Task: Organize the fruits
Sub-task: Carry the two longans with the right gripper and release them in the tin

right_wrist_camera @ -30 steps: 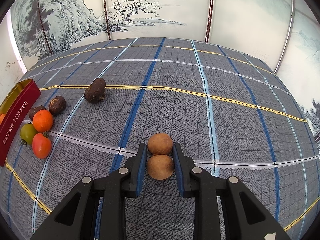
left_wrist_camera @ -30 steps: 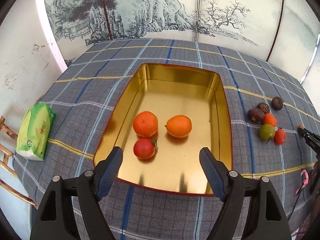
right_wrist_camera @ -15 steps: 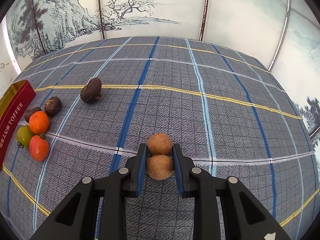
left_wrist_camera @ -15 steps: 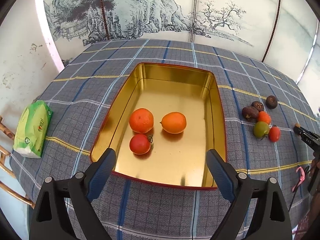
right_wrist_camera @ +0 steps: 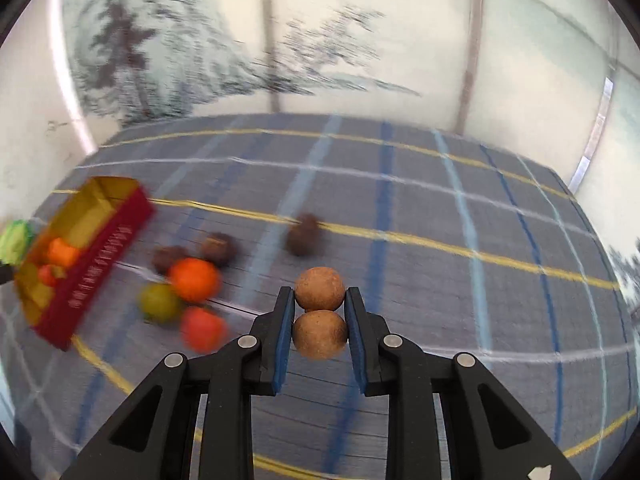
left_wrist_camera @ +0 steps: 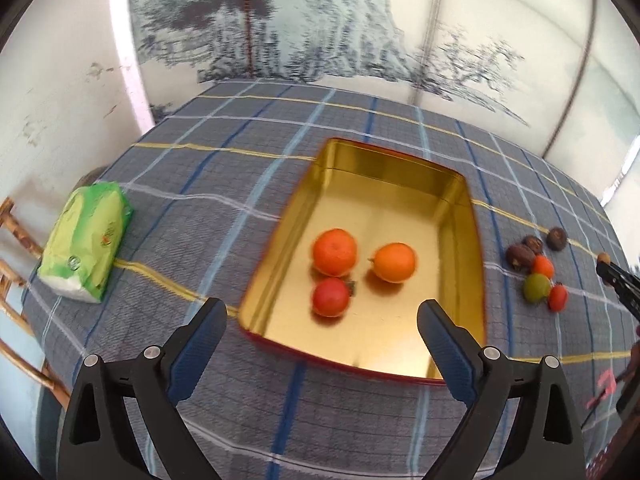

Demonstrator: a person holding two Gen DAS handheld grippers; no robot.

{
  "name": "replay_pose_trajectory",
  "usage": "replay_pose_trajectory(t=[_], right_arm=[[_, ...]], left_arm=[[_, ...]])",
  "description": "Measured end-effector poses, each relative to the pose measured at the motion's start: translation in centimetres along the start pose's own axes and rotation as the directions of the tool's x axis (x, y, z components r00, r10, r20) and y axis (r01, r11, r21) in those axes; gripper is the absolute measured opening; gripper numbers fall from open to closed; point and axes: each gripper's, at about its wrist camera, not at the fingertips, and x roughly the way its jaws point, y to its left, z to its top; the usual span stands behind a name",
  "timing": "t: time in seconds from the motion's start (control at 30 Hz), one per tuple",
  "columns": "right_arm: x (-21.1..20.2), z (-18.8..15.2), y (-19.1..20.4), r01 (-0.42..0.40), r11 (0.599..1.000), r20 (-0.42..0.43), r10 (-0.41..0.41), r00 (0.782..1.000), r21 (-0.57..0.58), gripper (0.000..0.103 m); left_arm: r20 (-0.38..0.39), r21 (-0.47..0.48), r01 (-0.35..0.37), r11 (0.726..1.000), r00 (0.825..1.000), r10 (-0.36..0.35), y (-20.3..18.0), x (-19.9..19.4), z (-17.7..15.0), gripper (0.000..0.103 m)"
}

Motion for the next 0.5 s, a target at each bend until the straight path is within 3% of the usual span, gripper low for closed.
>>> replay_pose_trajectory(t=[0.23,0.5], right_arm=[[0.9,2.1,10.1,-0.210,0.968,-0.026,0.208,0.978,-0.140,0.024],[2.3,3.1,19.0,-0.330,0.908,-0.096,0.316,0.944,-0.259,0.024]], left_arm=[[0.005,-0.078,-0.046,0.996,0.999,0.046,3.4,-0.2,-0.4,0.096],[-0.015,-0.143,-0.084,0.986,0.996,0.083,6.7,0.2,-1.3,0.097]])
